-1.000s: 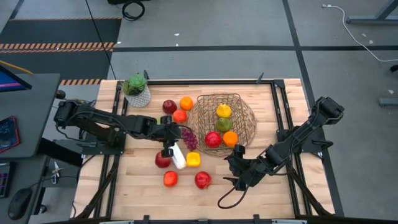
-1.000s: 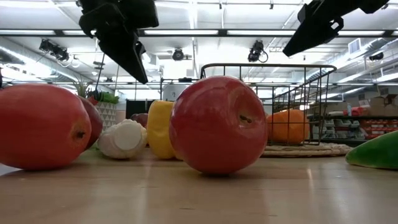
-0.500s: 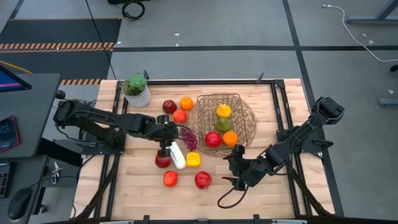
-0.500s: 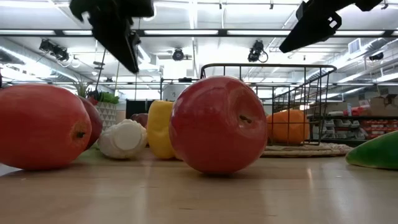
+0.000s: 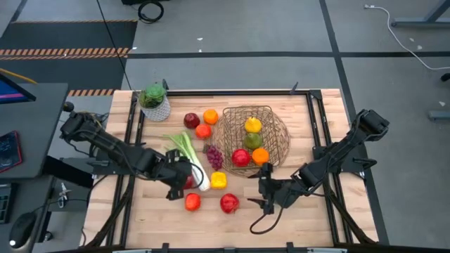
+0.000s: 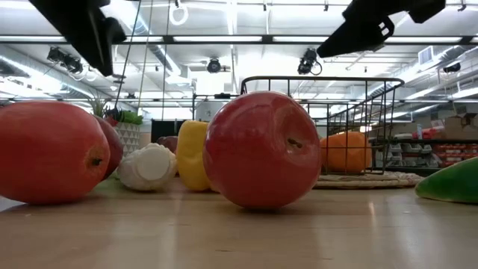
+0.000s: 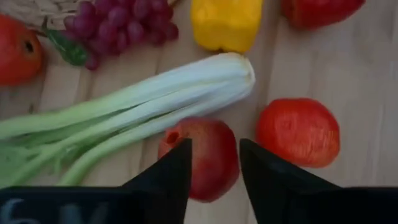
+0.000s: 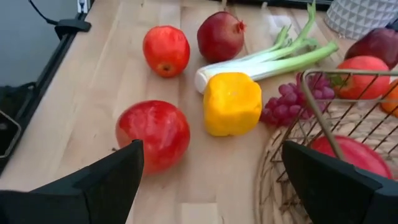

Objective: Build produce basket
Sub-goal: Put the pomegranate into the wire basket

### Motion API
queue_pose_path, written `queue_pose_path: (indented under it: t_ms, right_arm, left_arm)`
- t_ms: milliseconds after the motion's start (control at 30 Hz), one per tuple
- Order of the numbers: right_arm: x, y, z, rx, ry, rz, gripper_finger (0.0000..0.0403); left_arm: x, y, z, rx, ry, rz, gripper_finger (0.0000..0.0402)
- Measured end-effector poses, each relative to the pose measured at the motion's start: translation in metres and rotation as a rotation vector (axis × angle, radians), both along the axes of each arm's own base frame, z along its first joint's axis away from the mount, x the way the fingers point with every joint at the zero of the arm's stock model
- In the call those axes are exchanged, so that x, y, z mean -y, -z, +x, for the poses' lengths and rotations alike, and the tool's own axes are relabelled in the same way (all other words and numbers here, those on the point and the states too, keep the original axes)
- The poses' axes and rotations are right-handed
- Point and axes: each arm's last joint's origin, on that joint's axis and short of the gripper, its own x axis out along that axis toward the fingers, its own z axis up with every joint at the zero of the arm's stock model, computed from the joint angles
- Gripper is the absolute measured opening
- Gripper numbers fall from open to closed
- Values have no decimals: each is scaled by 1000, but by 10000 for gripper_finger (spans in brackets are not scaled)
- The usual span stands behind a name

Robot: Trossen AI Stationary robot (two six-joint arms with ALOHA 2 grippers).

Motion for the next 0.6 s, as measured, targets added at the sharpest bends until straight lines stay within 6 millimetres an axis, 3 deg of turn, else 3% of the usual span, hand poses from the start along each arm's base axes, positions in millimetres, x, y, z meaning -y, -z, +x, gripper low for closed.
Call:
queue_pose_path:
  t_ms: [300,600]
  right_arm:
    - [2,-3,6,10,-109,-55,384]
    - [9,-4,13,1,-193,-41,384]
  left_arm:
    - [15,3,-8,-12,-124,-82,249]
    - [14,3,-9,-18,-283,-170,248]
